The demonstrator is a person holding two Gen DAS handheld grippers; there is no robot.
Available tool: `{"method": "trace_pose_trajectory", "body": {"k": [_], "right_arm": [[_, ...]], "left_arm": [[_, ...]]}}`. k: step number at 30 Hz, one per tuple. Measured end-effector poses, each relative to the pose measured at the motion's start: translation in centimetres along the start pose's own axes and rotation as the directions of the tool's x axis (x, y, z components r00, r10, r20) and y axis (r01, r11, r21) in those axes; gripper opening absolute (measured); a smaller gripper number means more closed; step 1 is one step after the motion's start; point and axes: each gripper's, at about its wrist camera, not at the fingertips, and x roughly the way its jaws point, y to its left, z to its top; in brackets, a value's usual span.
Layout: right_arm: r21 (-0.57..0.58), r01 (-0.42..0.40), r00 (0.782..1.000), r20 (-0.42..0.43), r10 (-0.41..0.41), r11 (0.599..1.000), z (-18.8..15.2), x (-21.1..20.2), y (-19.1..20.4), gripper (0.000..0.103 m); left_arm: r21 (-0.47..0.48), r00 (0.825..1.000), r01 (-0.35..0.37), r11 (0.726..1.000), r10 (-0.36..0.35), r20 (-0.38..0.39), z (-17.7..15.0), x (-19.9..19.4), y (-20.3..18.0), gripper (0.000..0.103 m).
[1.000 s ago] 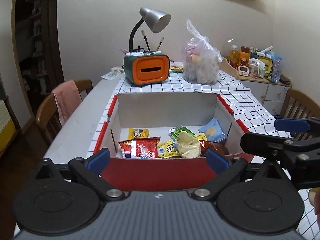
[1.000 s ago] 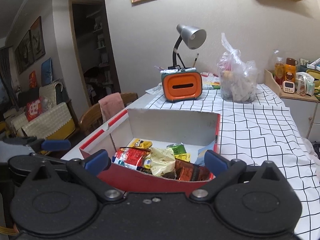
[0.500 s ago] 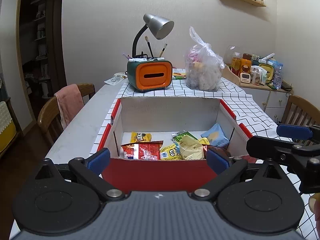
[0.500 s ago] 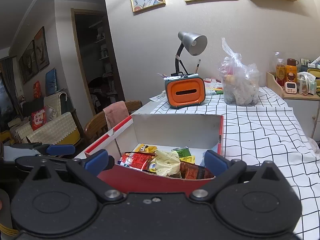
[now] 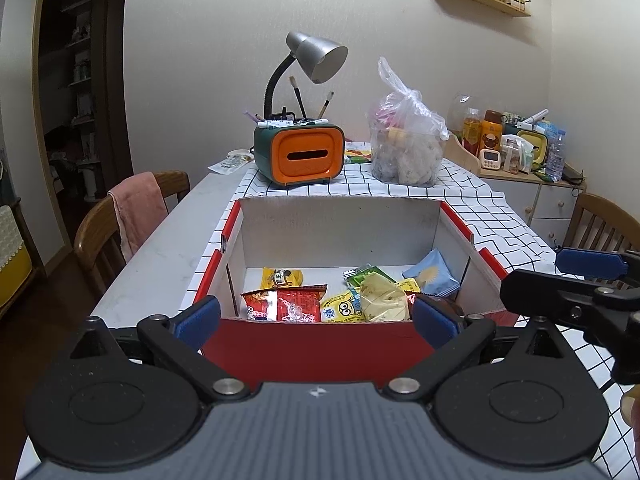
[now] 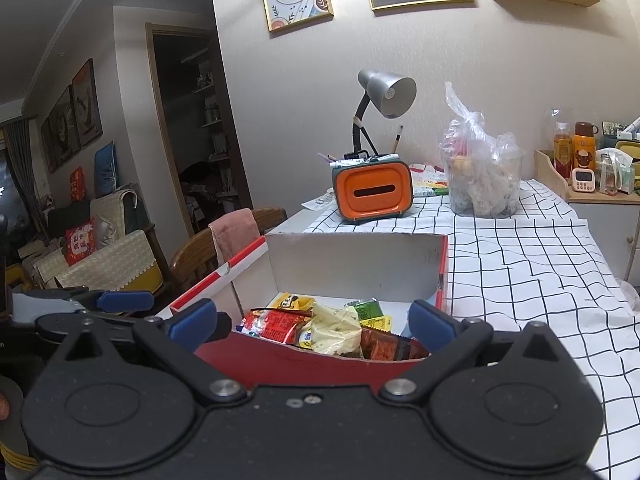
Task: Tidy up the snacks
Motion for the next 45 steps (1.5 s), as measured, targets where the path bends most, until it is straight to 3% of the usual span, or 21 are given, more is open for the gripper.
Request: {"method": "trace_pose_trajectory", "body": {"k": [22,45], "right_arm": [[0.026,-0.082,0.996,0.028,0.081,0.996,0.4,-0.9,-0.1,0.103],[0.029,-0.045,0.998,0.034,0.044,0.999,0.4,-3.3,0.4,0.103]], "left_arm": [[0.023,1.000,0.014,1.000,-0.014,0.000,-0.1,-0.8,-0.7,0.103],[0.025,0.999,0.031,0.999,-0.031,0.011,0.0,-3.8,-1.4,0.103]]}}
